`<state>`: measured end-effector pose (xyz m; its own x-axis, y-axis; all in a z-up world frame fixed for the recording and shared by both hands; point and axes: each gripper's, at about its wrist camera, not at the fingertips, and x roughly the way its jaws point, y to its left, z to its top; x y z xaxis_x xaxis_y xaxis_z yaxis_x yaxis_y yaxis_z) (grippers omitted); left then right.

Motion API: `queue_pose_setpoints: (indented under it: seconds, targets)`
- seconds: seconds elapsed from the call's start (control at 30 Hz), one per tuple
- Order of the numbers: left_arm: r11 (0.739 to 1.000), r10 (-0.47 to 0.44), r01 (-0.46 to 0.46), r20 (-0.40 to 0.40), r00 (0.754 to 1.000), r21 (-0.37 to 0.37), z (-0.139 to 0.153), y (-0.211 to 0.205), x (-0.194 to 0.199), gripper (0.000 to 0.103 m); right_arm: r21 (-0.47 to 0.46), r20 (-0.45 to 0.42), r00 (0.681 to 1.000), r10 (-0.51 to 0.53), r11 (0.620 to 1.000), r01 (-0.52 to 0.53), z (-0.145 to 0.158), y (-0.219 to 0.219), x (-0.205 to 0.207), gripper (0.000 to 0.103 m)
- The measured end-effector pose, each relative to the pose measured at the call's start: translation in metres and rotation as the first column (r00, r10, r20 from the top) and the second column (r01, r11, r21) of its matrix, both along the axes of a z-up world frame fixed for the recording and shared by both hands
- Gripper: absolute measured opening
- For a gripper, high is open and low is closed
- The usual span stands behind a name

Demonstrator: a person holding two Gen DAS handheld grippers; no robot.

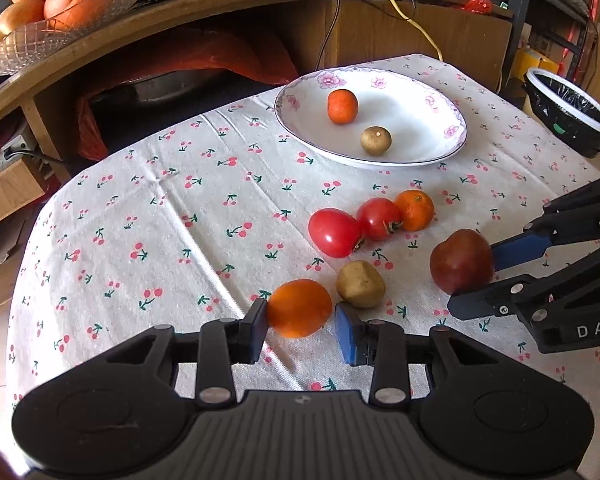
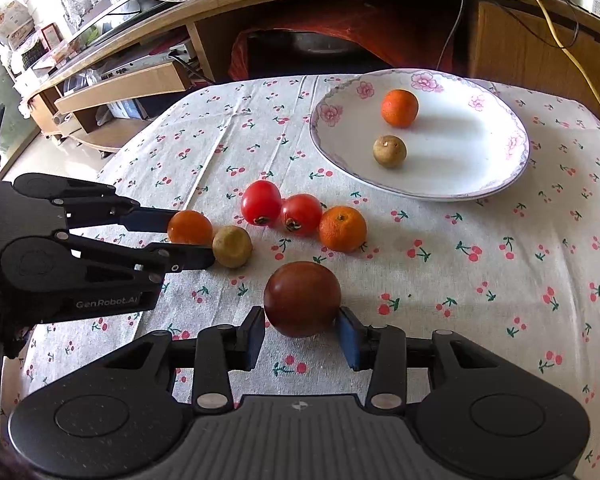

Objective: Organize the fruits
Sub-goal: 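Grasp the large tangerine with the left tool while the right tool lifts the dark red fruit, then carry the tangerine and dark red fruit over the white bowl with both tools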

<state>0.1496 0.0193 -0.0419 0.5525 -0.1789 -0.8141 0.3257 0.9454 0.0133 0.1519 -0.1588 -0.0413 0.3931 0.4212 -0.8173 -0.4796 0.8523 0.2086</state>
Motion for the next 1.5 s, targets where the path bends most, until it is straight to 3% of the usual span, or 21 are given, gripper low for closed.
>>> queue_pose_setpoints:
  seconds: [0.37,0.53,0.6,0.7,1.1,1.5]
  targets:
    - [1.0,-0.002,0.002,-0.004,1.0,0.01,0.001,-0.002,0.001,0.044,0.007,0.011,1.0,0.003,1.0,-0.003,0.002,0.003,0.004,0.037]
    - [1.0,-0.004,0.004,-0.008,1.0,0.018,0.0,-0.004,0.003,0.044,0.008,0.031,1.0,-0.006,1.0,0.005,0.004,0.002,0.007,0.048]
    - [1.0,-0.005,0.005,-0.006,1.0,0.023,0.0,-0.004,0.002,0.044,0.004,0.033,0.999,0.001,1.0,-0.001,0.004,0.003,0.009,0.047]
    - [1.0,-0.002,0.002,-0.01,1.0,0.025,0.0,-0.005,0.003,0.044,-0.02,0.027,1.0,0.0,1.0,0.0,0.002,0.006,0.01,0.036]
    - [0.999,-0.013,0.014,-0.017,1.0,0.038,0.005,-0.007,-0.001,0.041,-0.053,0.028,0.999,0.015,0.998,-0.013,0.006,0.004,0.001,0.035]
    - [0.999,-0.016,0.014,0.041,0.999,0.042,0.026,-0.024,0.005,0.041,-0.013,0.105,0.994,-0.033,0.999,0.034,0.032,-0.011,0.009,0.035]
